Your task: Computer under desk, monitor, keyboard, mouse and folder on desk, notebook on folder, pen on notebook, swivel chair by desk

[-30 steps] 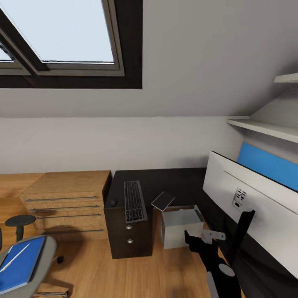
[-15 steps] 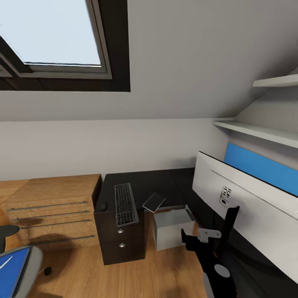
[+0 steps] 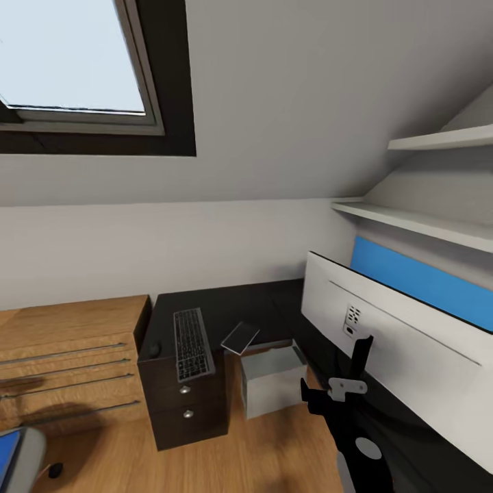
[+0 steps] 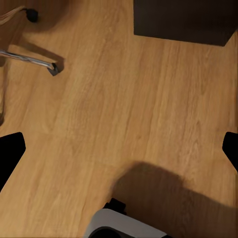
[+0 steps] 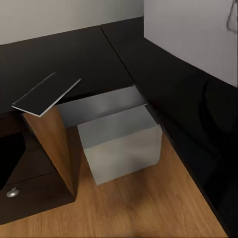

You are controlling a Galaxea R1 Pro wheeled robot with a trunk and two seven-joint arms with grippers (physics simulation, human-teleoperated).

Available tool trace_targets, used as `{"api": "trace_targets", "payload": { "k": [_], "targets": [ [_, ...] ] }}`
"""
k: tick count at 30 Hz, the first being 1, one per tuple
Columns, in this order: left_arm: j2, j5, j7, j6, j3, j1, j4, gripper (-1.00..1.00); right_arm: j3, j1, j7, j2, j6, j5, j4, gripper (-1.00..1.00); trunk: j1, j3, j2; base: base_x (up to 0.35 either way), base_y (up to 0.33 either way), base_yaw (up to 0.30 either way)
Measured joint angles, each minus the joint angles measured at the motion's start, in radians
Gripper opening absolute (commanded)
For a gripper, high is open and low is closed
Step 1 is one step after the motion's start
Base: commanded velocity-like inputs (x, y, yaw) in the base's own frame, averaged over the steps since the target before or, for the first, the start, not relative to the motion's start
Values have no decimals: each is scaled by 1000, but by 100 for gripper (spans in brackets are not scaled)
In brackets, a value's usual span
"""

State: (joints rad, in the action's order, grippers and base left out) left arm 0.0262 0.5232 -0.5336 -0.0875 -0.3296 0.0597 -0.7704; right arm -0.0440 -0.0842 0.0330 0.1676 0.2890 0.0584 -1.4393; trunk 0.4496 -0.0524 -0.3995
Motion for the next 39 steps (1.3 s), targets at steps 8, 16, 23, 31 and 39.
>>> {"api": "trace_targets", "payload": {
  "k": [8, 16, 23, 31, 39],
  "targets": [
    [0, 0, 0, -1, 0, 0, 0, 100, 0, 0, 1, -1, 0, 1, 8, 100, 0, -9, 0, 0, 0, -176],
    [1, 0, 0, -63, 0, 0, -7, 100, -1, 0, 0, -2, -99, 2, 56, 100, 0, -18, 0, 0, 0, -173],
    [1, 0, -3, -95, 0, 0, -24, 100, -3, 0, 2, -12, -225, 3, 150, 100, 0, -20, 0, 0, 0, -29],
    [2, 0, -5, -96, -1, 0, -36, 100, -7, -15, 55, -21, -245, 2, 280, 100, 0, -20, 0, 0, 0, -2],
    [1, 0, -4, -95, -2, 0, -36, 100, -7, -127, 147, -24, -265, 0, 457, 100, 0, -20, 0, 0, 0, 0]
  ]
}}
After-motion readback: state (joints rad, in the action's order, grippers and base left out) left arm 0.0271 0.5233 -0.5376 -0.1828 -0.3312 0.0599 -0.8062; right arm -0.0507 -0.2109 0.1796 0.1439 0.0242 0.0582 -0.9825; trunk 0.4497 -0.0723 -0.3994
